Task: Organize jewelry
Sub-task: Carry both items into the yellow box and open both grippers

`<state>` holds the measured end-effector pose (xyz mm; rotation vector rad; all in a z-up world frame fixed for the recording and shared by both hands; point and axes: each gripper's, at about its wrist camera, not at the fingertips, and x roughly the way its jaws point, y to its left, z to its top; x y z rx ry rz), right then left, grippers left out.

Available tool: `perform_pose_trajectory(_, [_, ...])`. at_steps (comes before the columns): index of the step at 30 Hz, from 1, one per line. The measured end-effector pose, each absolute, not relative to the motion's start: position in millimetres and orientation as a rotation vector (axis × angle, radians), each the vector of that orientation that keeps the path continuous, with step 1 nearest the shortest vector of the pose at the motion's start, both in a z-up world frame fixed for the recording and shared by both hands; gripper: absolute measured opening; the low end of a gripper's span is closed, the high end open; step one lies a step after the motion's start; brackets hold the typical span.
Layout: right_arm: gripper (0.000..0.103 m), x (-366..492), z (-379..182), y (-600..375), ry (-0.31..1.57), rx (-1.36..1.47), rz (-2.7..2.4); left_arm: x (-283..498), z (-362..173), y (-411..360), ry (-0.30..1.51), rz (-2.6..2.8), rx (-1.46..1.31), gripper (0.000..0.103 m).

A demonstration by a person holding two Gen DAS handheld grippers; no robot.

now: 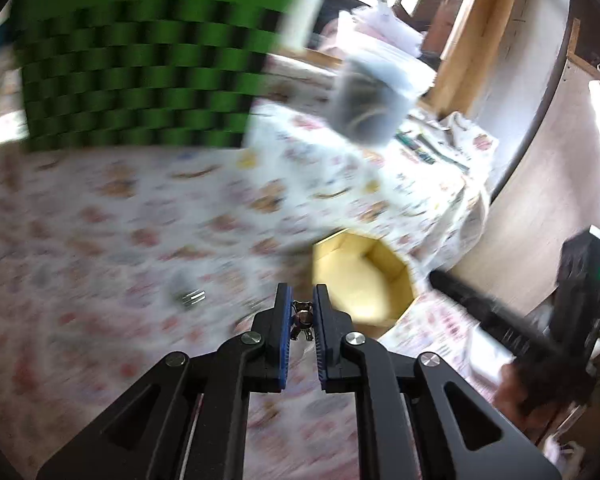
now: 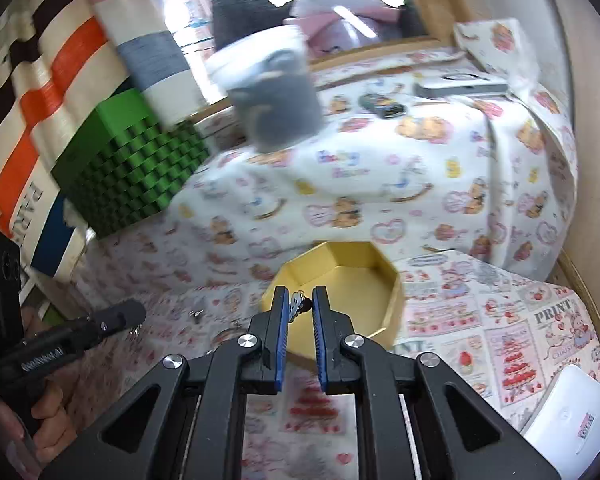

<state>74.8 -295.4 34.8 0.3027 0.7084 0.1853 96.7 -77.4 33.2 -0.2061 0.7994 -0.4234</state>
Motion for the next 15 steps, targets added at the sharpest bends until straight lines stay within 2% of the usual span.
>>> perform_pose_trajectory(5, [0.013, 90, 19, -310, 0.761, 0.32, 0.174, 131, 16, -114, 0.871, -0.508, -0.303, 0.01])
perform_pose_trajectory(15, [0.013, 101, 1, -312, 0.838, 0.326, 0.155, 145, -12, -143, 0.911, -0.482, -0.242, 0.01])
